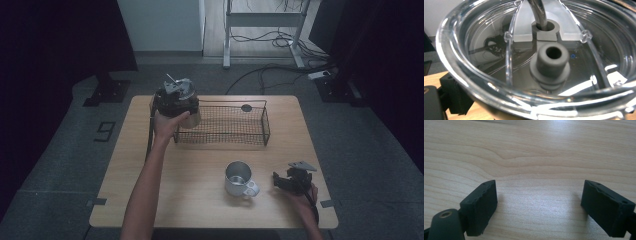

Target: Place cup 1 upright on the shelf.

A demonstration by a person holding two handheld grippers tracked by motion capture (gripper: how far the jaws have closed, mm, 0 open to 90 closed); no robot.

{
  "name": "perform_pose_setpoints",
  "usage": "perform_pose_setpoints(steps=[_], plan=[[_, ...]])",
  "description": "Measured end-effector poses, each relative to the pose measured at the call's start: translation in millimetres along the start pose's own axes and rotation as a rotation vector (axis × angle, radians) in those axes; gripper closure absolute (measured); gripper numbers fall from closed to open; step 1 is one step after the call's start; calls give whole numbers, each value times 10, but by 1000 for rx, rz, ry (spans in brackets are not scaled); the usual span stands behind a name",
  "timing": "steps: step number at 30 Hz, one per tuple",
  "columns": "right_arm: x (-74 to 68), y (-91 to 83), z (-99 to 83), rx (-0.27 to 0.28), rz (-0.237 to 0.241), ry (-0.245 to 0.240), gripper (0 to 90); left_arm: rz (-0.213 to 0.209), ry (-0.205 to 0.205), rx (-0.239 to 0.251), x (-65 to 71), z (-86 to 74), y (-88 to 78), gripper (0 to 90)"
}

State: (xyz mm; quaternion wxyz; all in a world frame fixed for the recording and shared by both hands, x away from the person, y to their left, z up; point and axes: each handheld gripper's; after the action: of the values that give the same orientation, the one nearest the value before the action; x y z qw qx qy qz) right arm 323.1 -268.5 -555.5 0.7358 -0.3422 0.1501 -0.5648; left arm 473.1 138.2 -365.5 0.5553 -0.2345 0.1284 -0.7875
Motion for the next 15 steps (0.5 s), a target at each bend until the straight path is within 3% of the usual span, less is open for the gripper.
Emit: perform_pose_setpoints(steps=[11,15], plan=[[0,0,0,0,0,0,133,-3,31,-23,105,-3,224,39],[0,0,0,0,-1,-1,133,-9,23,-28,102,-17,281,39]])
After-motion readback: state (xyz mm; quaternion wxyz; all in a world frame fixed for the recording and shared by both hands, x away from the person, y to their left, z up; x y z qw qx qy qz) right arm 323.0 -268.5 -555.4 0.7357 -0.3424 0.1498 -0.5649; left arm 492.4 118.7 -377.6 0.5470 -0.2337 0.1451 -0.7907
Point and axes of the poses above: each handheld gripper's, and its own axes: y roughly forward along the jaws, z roughly out of its top, x roughly to its right, and after that the axes turned 14 degrees about -y, right-handed
